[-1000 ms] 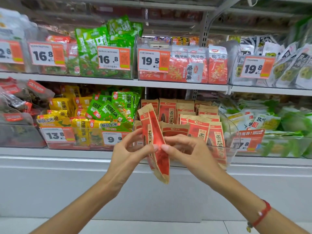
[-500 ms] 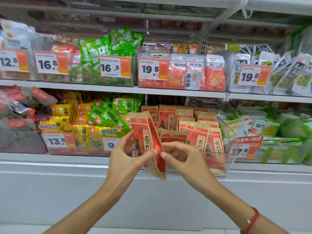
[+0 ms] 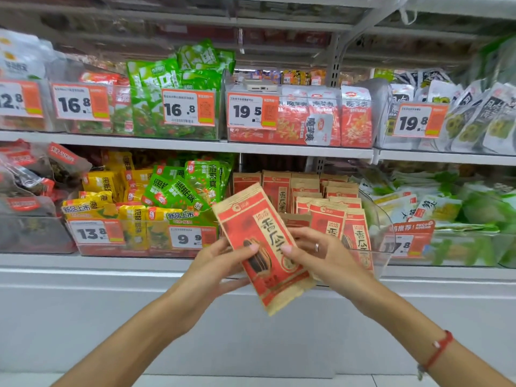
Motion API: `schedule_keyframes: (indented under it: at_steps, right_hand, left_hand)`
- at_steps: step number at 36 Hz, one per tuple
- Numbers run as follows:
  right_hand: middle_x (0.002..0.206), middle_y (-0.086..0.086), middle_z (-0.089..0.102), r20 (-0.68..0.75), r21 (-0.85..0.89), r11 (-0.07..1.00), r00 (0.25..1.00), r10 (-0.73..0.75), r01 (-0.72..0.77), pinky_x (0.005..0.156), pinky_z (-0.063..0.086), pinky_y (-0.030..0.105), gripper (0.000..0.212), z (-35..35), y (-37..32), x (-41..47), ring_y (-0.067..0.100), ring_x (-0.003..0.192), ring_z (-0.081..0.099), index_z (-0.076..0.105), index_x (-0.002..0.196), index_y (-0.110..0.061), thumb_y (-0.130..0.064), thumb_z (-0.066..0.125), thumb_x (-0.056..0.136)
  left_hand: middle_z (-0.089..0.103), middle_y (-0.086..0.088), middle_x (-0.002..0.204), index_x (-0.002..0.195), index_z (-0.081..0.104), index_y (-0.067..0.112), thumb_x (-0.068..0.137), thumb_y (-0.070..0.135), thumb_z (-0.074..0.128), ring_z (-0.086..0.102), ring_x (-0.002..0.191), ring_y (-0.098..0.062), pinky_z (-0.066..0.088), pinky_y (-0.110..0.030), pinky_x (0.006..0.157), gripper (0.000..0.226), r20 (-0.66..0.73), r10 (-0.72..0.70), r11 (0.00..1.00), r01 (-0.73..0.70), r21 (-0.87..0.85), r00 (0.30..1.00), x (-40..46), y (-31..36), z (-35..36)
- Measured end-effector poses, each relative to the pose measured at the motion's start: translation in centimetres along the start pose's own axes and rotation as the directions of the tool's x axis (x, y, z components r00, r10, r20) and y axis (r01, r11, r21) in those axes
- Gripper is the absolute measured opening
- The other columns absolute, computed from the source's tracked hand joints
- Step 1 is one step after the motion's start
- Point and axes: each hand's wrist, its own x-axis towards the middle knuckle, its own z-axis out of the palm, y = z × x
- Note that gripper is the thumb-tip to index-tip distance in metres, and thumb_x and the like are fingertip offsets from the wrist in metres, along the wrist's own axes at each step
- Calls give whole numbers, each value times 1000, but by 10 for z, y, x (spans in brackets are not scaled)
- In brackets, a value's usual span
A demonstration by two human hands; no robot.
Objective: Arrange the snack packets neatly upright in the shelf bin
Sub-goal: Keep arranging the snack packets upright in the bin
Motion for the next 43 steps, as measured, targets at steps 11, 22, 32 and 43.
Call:
schedule_keyframes:
  at_steps: [11, 22, 32, 43]
  right_hand:
    - [139, -13, 17, -66, -754, 648, 968, -243, 111, 110, 29, 27, 117, 34, 6, -14, 7, 131, 18, -9, 151, -29, -61, 70, 71]
    - [117, -24, 59, 159, -132, 991, 987, 23, -2, 87, 50, 16, 78, 7, -5, -5, -12, 101, 58, 42, 127, -44, -41, 83, 62]
    - [103, -18, 71, -60, 0, 999, 997, -50, 50, 90, 48, 27, 36, 3, -13, -3, 0, 104, 63, 70, 104, -36, -55, 56, 77]
    - [106, -5, 73, 32, 92, 991, 995, -97, 94, 90, 54, 26, 34, -2, -7, -4, 11, 103, 67, 68, 114, -28, -36, 61, 82]
  left_hand:
    - [74, -3, 94, 96, 70, 14, 83, 16, 73, 72, 84, -12, 57, -20, 65, 14, -369, 144, 977, -190, -92, 918, 4, -13, 25]
    - [69, 7, 116, 122, 62, 24, 56, 52, 80, 66, 106, -6, 57, -21, 80, 75, -32, 94, 994, -95, -47, 995, 12, -7, -1]
    - [68, 13, 107, 113, 62, 31, 49, 45, 92, 66, 85, 9, 47, -4, 65, 72, -47, 131, 962, -115, 248, 990, 9, -22, 4]
    - [69, 16, 99, 108, 61, 31, 45, 52, 85, 65, 86, 10, 47, -4, 65, 71, -119, 222, 951, -188, 245, 968, 9, -20, 12]
